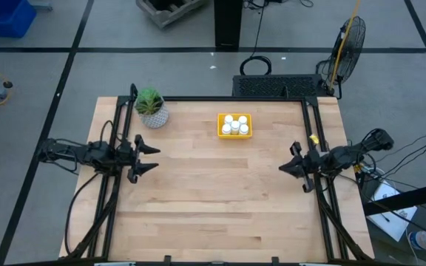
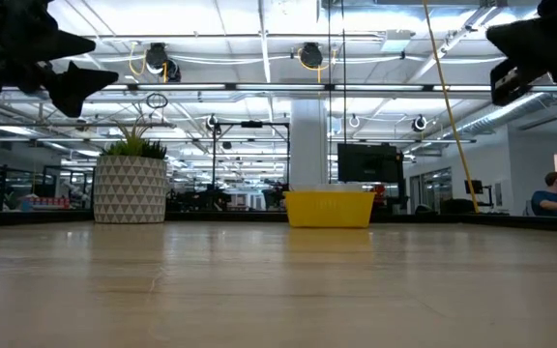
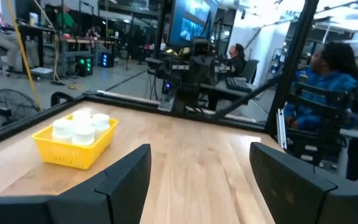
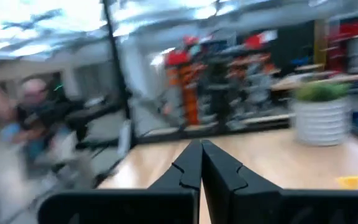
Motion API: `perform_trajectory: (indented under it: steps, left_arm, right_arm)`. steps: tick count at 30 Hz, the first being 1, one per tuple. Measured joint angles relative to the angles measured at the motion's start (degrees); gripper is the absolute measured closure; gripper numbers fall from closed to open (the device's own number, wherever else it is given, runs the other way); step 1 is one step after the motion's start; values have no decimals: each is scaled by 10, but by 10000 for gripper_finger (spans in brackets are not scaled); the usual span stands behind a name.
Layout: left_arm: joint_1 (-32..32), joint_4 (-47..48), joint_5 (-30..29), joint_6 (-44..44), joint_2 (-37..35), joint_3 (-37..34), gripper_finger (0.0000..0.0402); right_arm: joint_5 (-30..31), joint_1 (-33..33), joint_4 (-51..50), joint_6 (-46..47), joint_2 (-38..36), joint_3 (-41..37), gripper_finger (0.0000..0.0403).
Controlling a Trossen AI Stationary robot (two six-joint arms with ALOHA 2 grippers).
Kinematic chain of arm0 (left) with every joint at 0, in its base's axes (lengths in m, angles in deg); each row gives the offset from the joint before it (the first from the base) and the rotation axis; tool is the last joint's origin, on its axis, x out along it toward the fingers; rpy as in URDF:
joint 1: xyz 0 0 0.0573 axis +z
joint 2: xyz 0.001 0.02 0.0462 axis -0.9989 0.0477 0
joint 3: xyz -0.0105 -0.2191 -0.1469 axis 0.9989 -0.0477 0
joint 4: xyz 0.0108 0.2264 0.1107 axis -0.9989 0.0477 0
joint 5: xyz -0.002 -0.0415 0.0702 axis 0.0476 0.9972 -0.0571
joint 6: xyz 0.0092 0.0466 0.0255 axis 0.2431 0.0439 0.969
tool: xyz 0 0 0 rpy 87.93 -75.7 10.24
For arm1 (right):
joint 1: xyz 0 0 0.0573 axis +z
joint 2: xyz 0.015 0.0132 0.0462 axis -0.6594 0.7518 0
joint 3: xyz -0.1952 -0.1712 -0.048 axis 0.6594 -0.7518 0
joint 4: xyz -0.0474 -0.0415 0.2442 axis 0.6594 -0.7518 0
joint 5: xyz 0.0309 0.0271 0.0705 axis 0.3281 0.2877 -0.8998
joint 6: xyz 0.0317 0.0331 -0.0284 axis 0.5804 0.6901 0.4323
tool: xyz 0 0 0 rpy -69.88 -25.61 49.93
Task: Pick and place pill bottles into a basket
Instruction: Return to Home Position
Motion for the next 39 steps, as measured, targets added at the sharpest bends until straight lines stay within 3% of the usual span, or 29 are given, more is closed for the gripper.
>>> perform_trajectory:
  steps: [2,11,21,39]
  left_arm:
    - [0,-5,-12,-4,0,0,125]
    - [0,-8,-18,-3,1,0,128]
    - [0,-9,-18,-2,1,0,123]
    - [0,-9,-18,-5,2,0,127]
  right_arm:
    - [24,-10,-6,5,1,-4,403]
    - [18,-83,-11,-5,1,-5,403]
    - [-85,-170,-41,20,1,-5,403]
    - [-84,-177,-40,14,1,-6,403]
